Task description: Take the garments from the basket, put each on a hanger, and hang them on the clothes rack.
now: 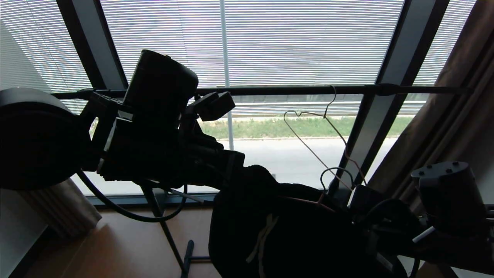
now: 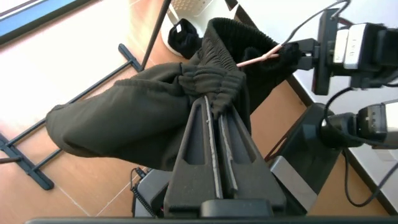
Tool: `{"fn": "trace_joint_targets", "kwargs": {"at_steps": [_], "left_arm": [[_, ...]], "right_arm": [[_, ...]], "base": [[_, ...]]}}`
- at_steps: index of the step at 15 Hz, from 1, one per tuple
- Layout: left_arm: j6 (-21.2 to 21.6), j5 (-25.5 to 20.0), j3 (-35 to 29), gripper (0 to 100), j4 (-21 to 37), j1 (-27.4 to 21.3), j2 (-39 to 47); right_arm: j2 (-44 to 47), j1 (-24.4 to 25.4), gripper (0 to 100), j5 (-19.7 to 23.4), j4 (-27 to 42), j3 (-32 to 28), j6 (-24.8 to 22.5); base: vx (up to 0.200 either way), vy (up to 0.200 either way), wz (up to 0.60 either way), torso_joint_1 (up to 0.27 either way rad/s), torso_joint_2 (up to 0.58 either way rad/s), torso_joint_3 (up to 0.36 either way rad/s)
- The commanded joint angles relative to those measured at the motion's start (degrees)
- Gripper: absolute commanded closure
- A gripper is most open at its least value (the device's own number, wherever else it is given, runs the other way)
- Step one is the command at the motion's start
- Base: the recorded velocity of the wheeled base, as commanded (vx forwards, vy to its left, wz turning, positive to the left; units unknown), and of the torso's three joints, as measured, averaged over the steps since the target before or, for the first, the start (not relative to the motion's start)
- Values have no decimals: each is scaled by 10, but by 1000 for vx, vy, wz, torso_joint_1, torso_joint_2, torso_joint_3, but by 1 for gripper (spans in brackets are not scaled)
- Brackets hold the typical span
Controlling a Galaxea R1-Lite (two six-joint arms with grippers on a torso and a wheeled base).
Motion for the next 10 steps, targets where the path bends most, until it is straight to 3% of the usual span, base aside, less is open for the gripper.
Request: {"fn": "trace_joint_targets", "kwargs": {"at_steps": [1,3,6,10], "left_arm": [[2,6,-11,100,0,-19,25],[2,7,-21,100,0,-24,31],[2,13,-21,100,0,-37,30],[-1,85,-43,100,0,-46,44]], "right_arm": [[-14,27,100,-20,-8,1,12],[-18,55,100,-43,-8,-1,39],[-20,76,100,-44,-40,2,71],[-20,93,100,-44,-49,17,73]], "base": [[0,0,0,0,0,0],[0,0,0,0,0,0],[0,0,0,0,0,0],[0,0,0,0,0,0]]}}
